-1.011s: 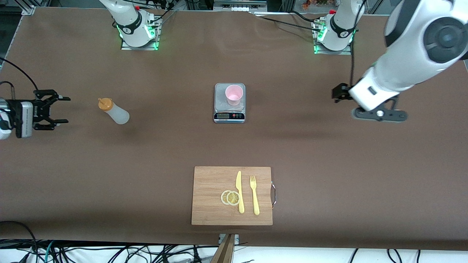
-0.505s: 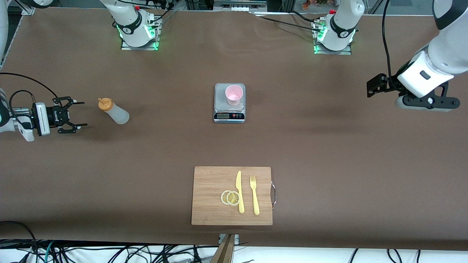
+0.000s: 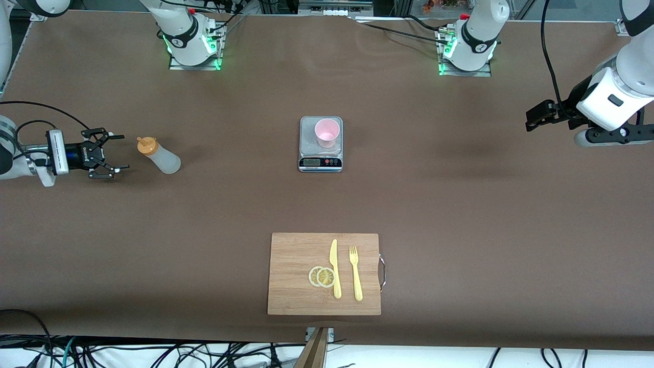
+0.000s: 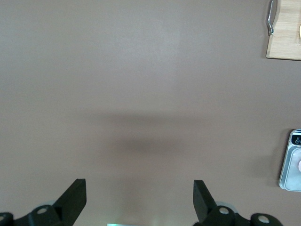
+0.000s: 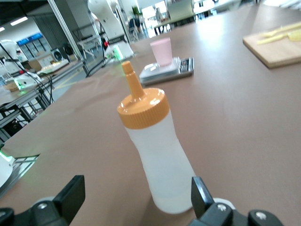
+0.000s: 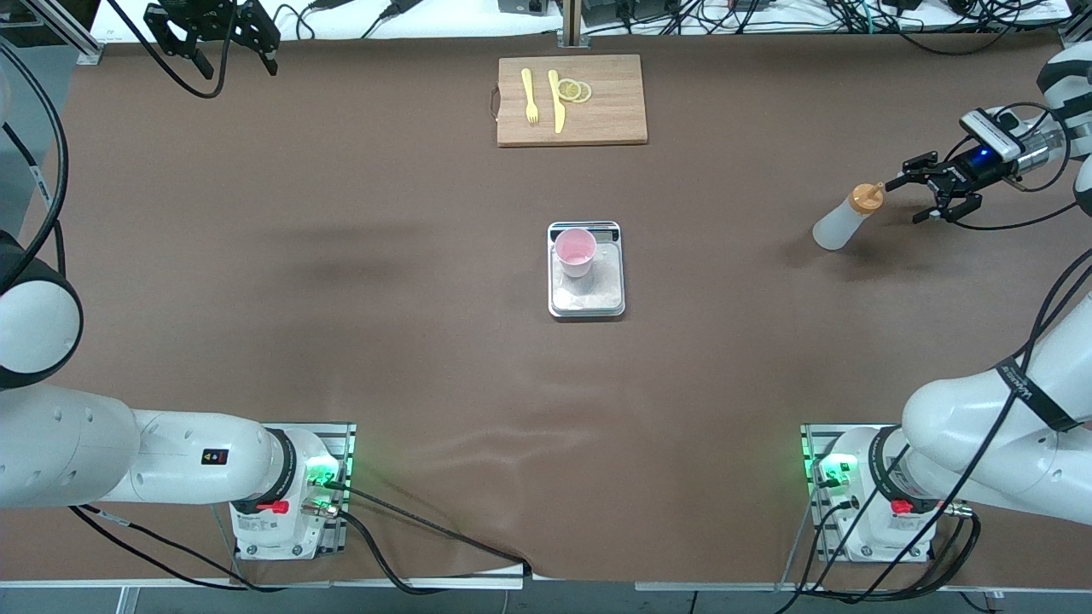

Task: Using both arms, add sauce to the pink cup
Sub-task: 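Reach the right gripper to the squeeze bottle and grasp it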

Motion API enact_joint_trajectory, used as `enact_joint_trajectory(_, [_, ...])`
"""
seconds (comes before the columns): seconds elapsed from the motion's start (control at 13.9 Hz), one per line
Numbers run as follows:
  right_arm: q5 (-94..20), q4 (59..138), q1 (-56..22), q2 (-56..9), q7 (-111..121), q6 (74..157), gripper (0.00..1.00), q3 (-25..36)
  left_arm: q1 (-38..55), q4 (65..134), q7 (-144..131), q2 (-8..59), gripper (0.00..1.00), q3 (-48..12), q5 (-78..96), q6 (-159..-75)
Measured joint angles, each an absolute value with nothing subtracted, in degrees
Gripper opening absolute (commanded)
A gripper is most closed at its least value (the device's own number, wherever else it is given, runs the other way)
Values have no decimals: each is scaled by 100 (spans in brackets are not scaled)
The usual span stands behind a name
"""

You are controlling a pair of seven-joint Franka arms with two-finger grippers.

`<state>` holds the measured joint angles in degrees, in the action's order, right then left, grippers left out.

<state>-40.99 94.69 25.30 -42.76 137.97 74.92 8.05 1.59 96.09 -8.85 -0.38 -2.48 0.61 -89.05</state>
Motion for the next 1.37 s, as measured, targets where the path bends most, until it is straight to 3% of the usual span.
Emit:
enact_joint_trajectory(0.43, [-4543,9603,2545,-4810,14509,7425,100,789,159,9610,-908,-38,100,-268,63,-8905])
enact_joint_trajectory(1.37, [-5128,9735,2414,-4834,14933,7185,100,592,162,9611,-912,-37,100,-297,63,-8905])
